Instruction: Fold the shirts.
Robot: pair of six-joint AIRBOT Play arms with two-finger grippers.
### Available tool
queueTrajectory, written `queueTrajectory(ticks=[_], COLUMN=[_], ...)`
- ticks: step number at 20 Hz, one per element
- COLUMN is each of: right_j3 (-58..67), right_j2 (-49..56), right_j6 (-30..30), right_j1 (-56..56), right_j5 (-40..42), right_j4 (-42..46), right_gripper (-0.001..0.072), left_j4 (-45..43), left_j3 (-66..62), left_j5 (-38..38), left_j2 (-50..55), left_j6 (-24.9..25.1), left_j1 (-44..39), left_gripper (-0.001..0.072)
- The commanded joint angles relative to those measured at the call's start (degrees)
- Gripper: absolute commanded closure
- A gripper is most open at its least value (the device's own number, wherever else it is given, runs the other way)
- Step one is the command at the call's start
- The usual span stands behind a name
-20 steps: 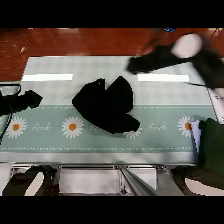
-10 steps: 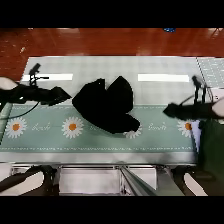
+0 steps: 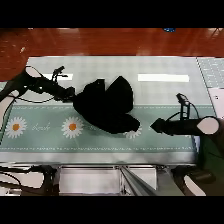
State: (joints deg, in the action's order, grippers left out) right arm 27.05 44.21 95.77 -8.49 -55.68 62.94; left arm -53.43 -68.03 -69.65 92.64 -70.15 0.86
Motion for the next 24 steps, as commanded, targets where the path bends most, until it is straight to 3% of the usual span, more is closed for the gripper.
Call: queueTrajectory(ticks=[1,6,11,12,14,17,21,24], right_j3=[-0.37,-0.13,4.11,5.92,10.45,21.09,45.77,66.18], right_j2=[5.29,17.18,27.56,30.23,34.56,33.62,26.14,22.01], right_j6=[3.78,-3.17,-15.69,-17.27,-21.62,-23.39,-12.72,-10.6], right_j1=[-6.93,-10.6,-10.67,-10.67,-10.64,-9.64,-3.78,-1.22], right_j5=[6.51,14.38,15.8,15.47,12.83,5.27,-1.64,-8.04], right_j4=[-2.82,-15.21,-32.06,-34.05,-36.02,-30.12,-8.81,0.04], right_gripper=[0.0303,0.0302,0.0303,0.0342,0.0666,0.0689,0.0689,0.069], left_j4=[-4.9,-5.75,-5.25,-4.13,-1.75,-1.86,-1.03,0.52], left_j3=[-2.71,-5.77,-5.9,-5.9,-5.9,-7.52,-16.55,-24.5], left_j5=[-4.15,-8.94,-8.87,-8.85,-8.98,-8.63,-2.29,4.33], left_j2=[1.55,1.53,1.31,1.31,0.61,-4.61,-16.87,-26.69], left_j6=[-0.79,-0.85,-3.28,-3.78,-4.11,-4.11,-8.2,-9.66], left_j1=[-1.14,-1.14,-1.27,-1.27,-1.25,0.09,6.54,9.79], left_gripper=[0.0684,0.0684,0.0684,0.0684,0.0684,0.0684,0.0684,0.0684])
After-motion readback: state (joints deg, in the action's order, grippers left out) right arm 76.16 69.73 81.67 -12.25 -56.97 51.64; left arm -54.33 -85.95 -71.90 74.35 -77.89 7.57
